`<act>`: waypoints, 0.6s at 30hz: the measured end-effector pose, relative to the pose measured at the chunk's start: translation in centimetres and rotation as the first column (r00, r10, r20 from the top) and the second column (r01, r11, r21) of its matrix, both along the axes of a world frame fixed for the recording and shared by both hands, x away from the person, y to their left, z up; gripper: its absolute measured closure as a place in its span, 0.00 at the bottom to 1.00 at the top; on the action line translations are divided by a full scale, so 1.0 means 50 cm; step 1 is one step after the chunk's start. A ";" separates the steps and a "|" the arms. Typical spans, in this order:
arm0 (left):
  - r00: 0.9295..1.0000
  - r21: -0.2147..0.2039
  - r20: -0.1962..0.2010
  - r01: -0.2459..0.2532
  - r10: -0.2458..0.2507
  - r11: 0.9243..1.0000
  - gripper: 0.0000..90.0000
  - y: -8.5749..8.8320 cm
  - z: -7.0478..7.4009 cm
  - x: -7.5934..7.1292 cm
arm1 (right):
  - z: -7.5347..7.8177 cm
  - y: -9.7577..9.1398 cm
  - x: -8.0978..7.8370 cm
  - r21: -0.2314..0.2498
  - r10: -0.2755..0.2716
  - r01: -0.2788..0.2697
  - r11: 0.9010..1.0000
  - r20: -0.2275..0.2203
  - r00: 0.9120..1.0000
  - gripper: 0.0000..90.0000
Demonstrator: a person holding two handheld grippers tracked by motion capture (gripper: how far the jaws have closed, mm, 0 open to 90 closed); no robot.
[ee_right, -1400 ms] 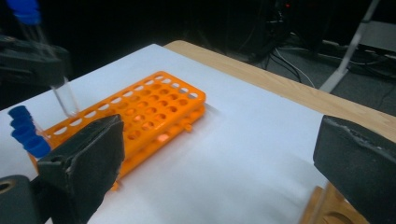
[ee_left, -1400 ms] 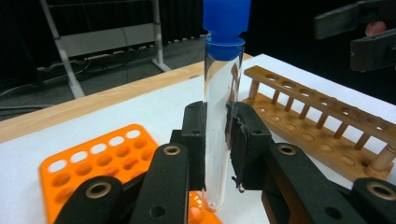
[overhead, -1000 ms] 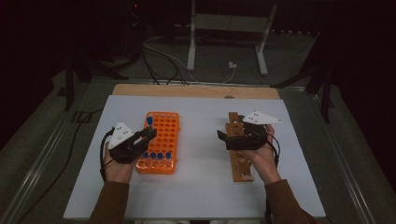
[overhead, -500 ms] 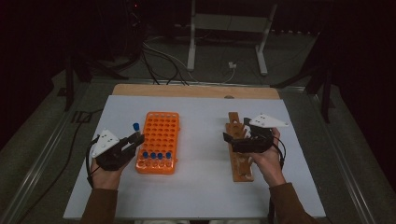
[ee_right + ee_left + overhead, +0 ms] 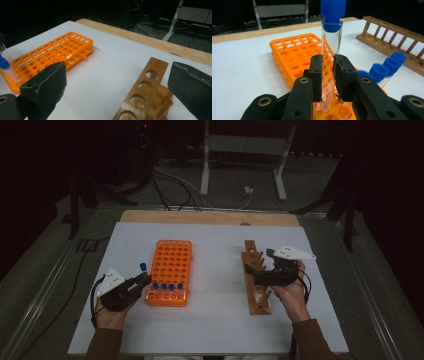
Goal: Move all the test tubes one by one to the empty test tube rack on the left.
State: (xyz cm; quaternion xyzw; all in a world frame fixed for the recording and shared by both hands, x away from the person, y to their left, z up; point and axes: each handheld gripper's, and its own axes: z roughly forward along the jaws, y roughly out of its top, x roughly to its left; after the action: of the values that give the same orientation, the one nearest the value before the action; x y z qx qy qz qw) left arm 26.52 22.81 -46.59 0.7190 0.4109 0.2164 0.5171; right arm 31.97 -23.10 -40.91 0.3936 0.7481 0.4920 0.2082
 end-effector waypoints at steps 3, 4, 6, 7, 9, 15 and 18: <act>1.000 -0.006 -0.005 0.016 -0.016 1.000 0.86 0.003 -0.007 -0.004 | -0.006 -0.006 -0.002 0.006 -0.006 0.006 1.000 -0.004 1.000 0.02; 1.000 -0.001 -0.008 0.022 -0.022 1.000 0.86 0.003 -0.009 -0.005 | -0.008 -0.008 -0.003 0.008 -0.007 0.007 1.000 -0.007 1.000 0.02; 0.999 0.008 -0.014 0.032 -0.032 0.999 0.86 0.003 -0.014 -0.009 | -0.013 -0.012 -0.004 0.010 -0.010 0.011 1.000 -0.009 1.000 0.02; 0.999 0.005 -0.018 0.036 -0.036 0.999 0.86 0.003 -0.017 -0.010 | -0.015 -0.014 -0.005 0.009 -0.011 0.011 1.000 -0.010 1.000 0.02; 0.999 0.001 -0.023 0.046 -0.046 0.999 0.86 0.003 -0.022 -0.013 | -0.019 -0.017 -0.007 0.010 -0.013 0.014 1.000 -0.014 1.000 0.02; 0.997 0.059 -0.055 0.064 -0.060 0.996 0.86 -0.006 -0.039 -0.018 | -0.020 -0.028 -0.014 0.034 -0.013 0.013 0.999 -0.013 1.000 0.02; 0.996 0.091 -0.069 0.070 -0.064 0.993 0.86 -0.007 -0.044 -0.018 | -0.022 -0.033 -0.018 0.034 -0.014 0.015 0.999 -0.015 1.000 0.02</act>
State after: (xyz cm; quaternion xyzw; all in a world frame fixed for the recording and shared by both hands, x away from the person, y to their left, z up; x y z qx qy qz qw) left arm 25.63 22.46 -48.81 0.7626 0.3927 0.1942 0.4760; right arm 31.09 -24.78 -42.03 0.4060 0.7383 0.5001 0.1998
